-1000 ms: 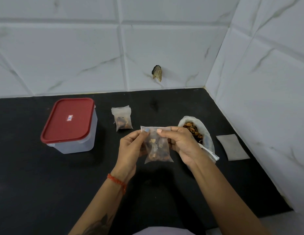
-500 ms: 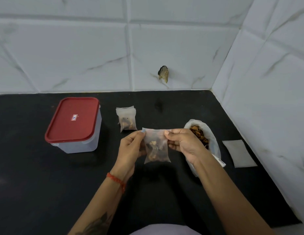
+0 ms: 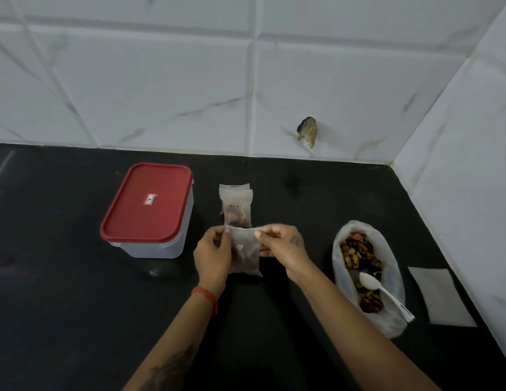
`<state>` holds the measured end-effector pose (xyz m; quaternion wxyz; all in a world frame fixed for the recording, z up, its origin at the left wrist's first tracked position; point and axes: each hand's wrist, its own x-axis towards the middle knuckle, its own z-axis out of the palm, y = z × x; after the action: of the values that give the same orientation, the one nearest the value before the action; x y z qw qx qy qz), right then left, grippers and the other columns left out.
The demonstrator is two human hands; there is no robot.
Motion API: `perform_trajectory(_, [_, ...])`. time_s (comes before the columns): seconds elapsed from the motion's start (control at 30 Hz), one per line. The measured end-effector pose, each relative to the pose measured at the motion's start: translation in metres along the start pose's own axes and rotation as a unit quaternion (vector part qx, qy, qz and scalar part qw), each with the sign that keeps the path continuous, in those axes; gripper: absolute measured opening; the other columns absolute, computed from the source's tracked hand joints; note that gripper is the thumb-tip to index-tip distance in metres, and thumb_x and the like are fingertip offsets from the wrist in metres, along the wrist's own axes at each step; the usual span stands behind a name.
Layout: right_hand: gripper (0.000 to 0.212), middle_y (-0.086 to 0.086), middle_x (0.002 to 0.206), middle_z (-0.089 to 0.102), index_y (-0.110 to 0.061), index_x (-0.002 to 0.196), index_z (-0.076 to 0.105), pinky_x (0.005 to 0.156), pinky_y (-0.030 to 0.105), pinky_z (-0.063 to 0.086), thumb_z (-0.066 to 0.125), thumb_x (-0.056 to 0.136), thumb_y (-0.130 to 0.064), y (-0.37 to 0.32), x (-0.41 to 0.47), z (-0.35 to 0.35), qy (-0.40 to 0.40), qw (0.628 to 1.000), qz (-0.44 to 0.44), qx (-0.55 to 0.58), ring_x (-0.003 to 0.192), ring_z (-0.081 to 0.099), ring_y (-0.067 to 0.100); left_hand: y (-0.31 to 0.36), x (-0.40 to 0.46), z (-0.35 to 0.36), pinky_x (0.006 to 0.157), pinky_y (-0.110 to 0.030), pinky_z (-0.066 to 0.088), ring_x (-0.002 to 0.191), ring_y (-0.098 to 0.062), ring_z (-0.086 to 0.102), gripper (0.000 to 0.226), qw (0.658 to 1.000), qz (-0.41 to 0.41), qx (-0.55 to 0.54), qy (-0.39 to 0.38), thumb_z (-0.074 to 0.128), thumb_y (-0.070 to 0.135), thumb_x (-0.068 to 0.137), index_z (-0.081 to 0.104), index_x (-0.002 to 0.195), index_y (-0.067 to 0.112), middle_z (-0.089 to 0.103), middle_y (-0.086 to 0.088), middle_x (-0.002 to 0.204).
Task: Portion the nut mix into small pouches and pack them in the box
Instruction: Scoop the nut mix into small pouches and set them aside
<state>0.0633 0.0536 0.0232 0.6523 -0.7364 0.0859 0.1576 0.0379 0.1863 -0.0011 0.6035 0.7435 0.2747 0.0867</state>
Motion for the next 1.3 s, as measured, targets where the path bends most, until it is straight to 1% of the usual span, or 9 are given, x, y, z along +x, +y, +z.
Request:
perform_trajectory(0.27, [0.008,0.011,0.082,0.069,-0.006,0.087,0.065,0.056,0.019,0.055,0.070,0.084,-0.012,-0.007,0.066,0.018,0.076,0.993,-0.072,-0.054,0.062,0.065,0.012,0.011,0.054,0.015,0.071,-0.028,0.050,0.084,-0.015,0.064,0.014,0.997,0.046,0.043,0.049,0.057,0.025,0.093,0.064,0.098,0.014,0.065,0.004,0.084])
perform_trajectory(0.4, [0.012,0.009,0.087,0.069,-0.010,0.091,0.065,0.072,0.035,0.059,0.070,0.084,-0.018,0.003,0.084,0.024,0.104,0.986,-0.088,-0.096,0.075,0.068,0.019,0.007,0.064,0.021,0.077,-0.032,0.052,0.090,-0.017,0.064,0.014,0.995,0.056,0.061,0.051,0.055,0.026,0.094,0.060,0.102,0.016,0.064,0.004,0.092])
perform_trajectory(0.5, [0.023,0.006,0.102,0.066,-0.009,0.109,0.063,0.086,0.028,0.052,0.064,0.089,-0.019,0.011,0.078,0.025,0.152,0.960,-0.157,-0.178,0.092,0.063,0.016,0.000,0.058,0.020,0.088,-0.035,0.052,0.099,-0.015,0.059,0.026,0.990,0.110,0.076,0.050,0.052,0.023,0.095,0.053,0.120,0.017,0.055,-0.003,0.119])
perform_trajectory(0.63, [0.038,0.011,0.135,0.053,-0.003,0.131,0.052,0.109,0.029,0.037,0.049,0.094,-0.013,0.032,0.054,0.029,0.153,0.872,-0.343,-0.314,0.128,0.047,0.021,-0.022,0.037,0.016,0.107,-0.040,0.038,0.134,-0.029,0.041,0.043,0.917,0.319,0.239,0.017,0.036,0.022,0.098,0.046,0.136,0.005,0.043,-0.016,0.144])
perform_trajectory(0.77, [0.052,0.016,0.150,0.034,0.000,0.142,0.034,0.116,0.040,0.020,0.027,0.097,-0.024,0.056,0.053,0.030,0.042,0.824,-0.360,-0.436,0.142,0.021,0.025,-0.044,0.035,0.018,0.115,-0.046,0.018,0.143,-0.028,0.018,0.054,0.860,0.353,0.363,-0.056,0.016,0.035,0.101,0.025,0.146,0.007,0.020,-0.010,0.153])
perform_trajectory(0.93, [0.053,0.008,0.159,0.010,-0.006,0.150,0.015,0.121,0.031,0.007,0.035,0.101,-0.016,0.044,0.050,0.020,-0.050,0.835,-0.301,-0.457,0.147,0.000,0.017,-0.031,0.033,0.012,0.114,-0.050,0.023,0.140,-0.029,0.015,0.056,0.856,0.335,0.384,-0.082,0.023,0.028,0.095,0.035,0.143,0.002,0.027,-0.017,0.151])
perform_trajectory(1.07, [0.054,0.005,0.154,0.029,-0.013,0.147,0.029,0.115,0.025,0.018,0.049,0.097,-0.015,0.012,0.030,0.000,-0.054,0.889,-0.260,-0.374,0.144,0.021,0.018,-0.001,0.009,0.015,0.116,-0.049,0.025,0.145,-0.026,0.015,0.051,0.897,0.316,0.295,-0.098,0.044,0.013,0.097,0.032,0.145,0.004,0.029,-0.014,0.154])
perform_trajectory(1.17, [0.055,0.004,0.149,0.040,-0.016,0.144,0.037,0.112,0.022,0.026,0.057,0.093,-0.017,-0.016,0.002,-0.033,-0.026,0.917,-0.255,-0.307,0.138,0.035,0.015,0.034,-0.020,0.025,0.112,-0.044,0.033,0.140,-0.021,0.032,0.052,0.941,0.275,0.165,-0.106,0.050,0.017,0.096,0.034,0.146,0.012,0.038,-0.007,0.150])
perform_trajectory(1.3, [0.059,-0.012,0.141,0.043,-0.028,0.142,0.040,0.106,0.018,0.033,0.065,0.089,-0.024,-0.043,-0.049,-0.100,0.015,0.948,-0.230,-0.219,0.127,0.038,-0.001,0.079,-0.068,0.057,0.112,-0.033,0.035,0.133,-0.010,0.039,0.049,0.953,0.261,0.008,-0.155,0.053,0.020,0.096,0.038,0.143,0.020,0.042,0.003,0.144])
